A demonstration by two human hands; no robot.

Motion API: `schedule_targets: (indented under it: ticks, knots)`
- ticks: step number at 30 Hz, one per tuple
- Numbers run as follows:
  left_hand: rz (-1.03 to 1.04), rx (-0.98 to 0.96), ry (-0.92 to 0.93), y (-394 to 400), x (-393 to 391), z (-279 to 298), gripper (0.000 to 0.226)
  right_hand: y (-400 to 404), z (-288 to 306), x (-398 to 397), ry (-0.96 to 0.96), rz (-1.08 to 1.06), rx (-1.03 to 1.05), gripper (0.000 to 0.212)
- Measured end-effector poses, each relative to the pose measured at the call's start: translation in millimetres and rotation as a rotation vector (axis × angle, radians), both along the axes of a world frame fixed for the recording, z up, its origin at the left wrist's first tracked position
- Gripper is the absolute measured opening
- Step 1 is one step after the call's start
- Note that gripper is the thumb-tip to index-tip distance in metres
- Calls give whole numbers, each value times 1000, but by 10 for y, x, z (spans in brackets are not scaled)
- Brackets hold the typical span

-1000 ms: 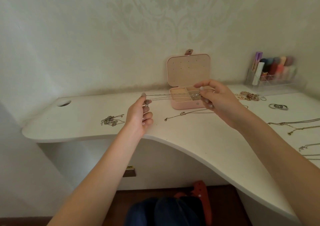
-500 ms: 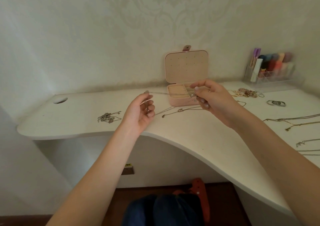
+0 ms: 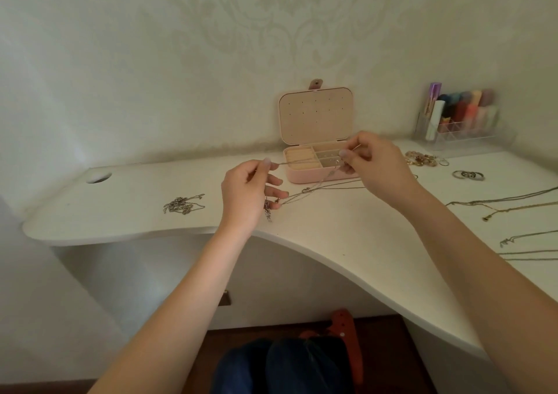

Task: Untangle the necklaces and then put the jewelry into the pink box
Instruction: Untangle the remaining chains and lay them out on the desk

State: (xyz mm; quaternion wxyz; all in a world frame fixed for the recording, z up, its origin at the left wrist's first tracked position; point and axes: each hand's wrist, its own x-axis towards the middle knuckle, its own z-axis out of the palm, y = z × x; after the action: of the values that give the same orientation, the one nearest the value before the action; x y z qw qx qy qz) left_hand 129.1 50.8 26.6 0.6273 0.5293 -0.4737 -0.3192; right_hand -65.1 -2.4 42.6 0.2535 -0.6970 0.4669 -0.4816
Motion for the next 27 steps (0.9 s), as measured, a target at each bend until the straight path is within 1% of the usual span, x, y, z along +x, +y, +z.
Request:
schedule_targets:
  ticks: [2,5,6,8,11,14,15,19,21,25,27]
  knots:
    - [43,-25,37,-3,0,-16,25,-7,-2,-9,-17,-11,-3,7]
    - [114,-31,128,-28,72,-23,26,-18,14,-67,-47,-44,-8,6]
    - [128,-18,132,-36,106,-19,27,-18,25,-85,-65,-48,-5,6]
    - [113,25,80,-39,163,-9,28,-17,50,-104,-107,-40,4,6]
    - [28,61,-38,1,154,27,25,11,88,-70,-162,22,14,6]
    - [-87,8,-129,17,4,116,10,89,133,-4,-196,154,31,6]
    - [-143,-17,-152,8,-63,153,8,119,149,17,-199,196,27,7]
    - [-345,-68,-199,-36,-299,254,8,206,204,43,-165,298,-12,6]
    - [-392,-68,-181,-47,-369,253,7,215,221,22,-139,309,-23,8]
    - [-440,-56,-42,-48,-423,218,10,207,230,-1,-118,298,-32,12]
    - [-447,-27,-22,-24,-444,234,16,207,228,8,-109,300,-38,14]
